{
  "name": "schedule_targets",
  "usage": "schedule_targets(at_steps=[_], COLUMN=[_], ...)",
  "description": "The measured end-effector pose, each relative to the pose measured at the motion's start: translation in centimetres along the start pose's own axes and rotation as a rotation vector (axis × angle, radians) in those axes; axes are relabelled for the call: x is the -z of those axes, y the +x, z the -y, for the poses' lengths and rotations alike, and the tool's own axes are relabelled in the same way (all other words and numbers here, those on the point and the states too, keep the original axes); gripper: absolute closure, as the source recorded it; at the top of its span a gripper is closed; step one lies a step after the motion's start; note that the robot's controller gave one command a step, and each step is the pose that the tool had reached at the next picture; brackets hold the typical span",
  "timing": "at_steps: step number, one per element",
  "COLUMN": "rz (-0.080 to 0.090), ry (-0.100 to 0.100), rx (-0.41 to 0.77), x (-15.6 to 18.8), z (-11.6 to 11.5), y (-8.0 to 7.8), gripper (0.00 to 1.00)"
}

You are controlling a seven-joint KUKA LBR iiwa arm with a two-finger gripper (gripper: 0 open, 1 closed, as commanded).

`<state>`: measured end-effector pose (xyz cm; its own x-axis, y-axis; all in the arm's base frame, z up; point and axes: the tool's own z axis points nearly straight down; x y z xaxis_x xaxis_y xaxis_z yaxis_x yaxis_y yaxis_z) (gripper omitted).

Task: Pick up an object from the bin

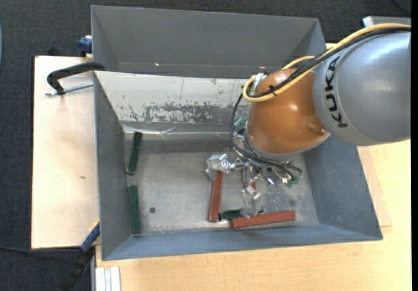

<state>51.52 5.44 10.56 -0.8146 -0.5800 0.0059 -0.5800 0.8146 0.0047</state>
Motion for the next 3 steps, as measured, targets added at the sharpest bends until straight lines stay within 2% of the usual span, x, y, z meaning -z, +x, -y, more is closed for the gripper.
schedule_targets(at_steps=[1,2,3], rz=[0.012,0.022,0.013], ry=[0.007,0.013,0.008], rx=[0.292,0.293,0.292], x=[-3.36,-3.18,-3.42], z=[0.00,0.14,0.03], y=[-0.66,-0.95,-0.65], gripper=[1.00,0.00,1.00])
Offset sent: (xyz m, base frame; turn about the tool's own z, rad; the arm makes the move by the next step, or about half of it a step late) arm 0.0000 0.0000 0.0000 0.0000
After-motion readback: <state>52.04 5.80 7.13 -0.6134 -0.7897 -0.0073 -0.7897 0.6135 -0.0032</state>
